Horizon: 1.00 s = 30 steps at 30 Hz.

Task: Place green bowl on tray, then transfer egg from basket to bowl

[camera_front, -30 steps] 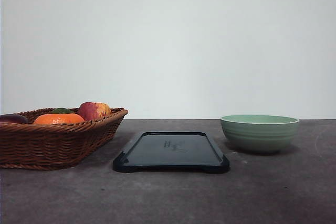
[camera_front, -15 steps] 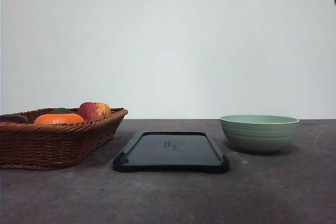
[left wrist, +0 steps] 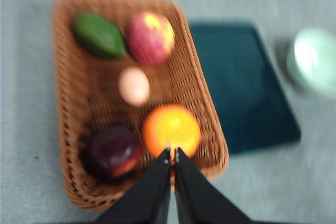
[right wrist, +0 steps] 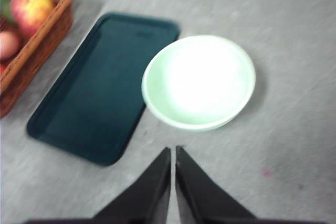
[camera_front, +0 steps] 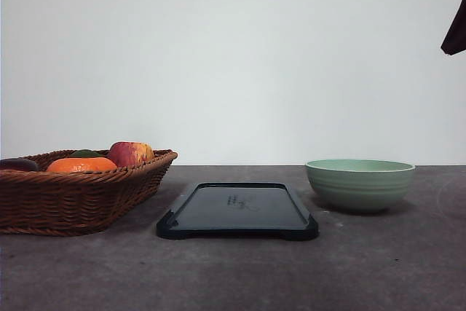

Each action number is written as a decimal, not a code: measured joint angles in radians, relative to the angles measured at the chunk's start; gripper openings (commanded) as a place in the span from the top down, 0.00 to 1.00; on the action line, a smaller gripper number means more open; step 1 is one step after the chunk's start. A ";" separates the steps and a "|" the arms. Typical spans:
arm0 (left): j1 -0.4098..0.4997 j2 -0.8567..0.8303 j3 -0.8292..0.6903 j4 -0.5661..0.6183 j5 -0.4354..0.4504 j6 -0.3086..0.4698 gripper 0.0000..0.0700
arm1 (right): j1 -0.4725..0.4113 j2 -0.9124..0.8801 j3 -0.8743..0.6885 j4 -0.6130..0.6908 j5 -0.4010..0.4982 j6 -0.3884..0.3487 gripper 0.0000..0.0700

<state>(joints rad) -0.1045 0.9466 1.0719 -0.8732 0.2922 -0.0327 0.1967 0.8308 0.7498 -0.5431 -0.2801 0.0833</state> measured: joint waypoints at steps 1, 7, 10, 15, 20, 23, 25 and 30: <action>-0.011 0.012 0.004 -0.006 0.000 0.017 1.00 | 0.000 0.003 0.000 -0.004 -0.010 -0.003 0.99; -0.044 0.019 0.006 -0.006 0.001 0.052 0.84 | 0.000 0.003 0.000 -0.023 -0.013 -0.009 0.73; -0.044 0.019 0.006 -0.004 0.001 0.059 0.56 | 0.000 0.003 0.000 -0.038 -0.013 -0.009 0.45; -0.044 0.019 0.006 0.020 0.001 0.066 0.48 | 0.000 0.003 0.002 -0.063 -0.012 -0.009 0.44; -0.044 0.019 0.006 0.033 0.001 0.066 0.48 | 0.000 0.025 0.048 -0.139 -0.004 0.005 0.45; -0.044 0.019 0.006 0.033 0.001 0.066 0.48 | 0.000 0.078 0.121 -0.198 0.008 0.024 0.47; -0.044 0.019 0.006 0.033 0.001 0.065 0.48 | 0.000 0.128 0.182 -0.244 0.032 0.030 0.50; -0.044 0.019 0.007 0.033 0.001 0.056 0.48 | -0.001 0.278 0.337 -0.365 0.084 0.036 0.52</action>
<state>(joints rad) -0.1490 0.9657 1.0785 -0.8397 0.2932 0.0232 0.1959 1.1091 1.0866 -0.9083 -0.1965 0.1197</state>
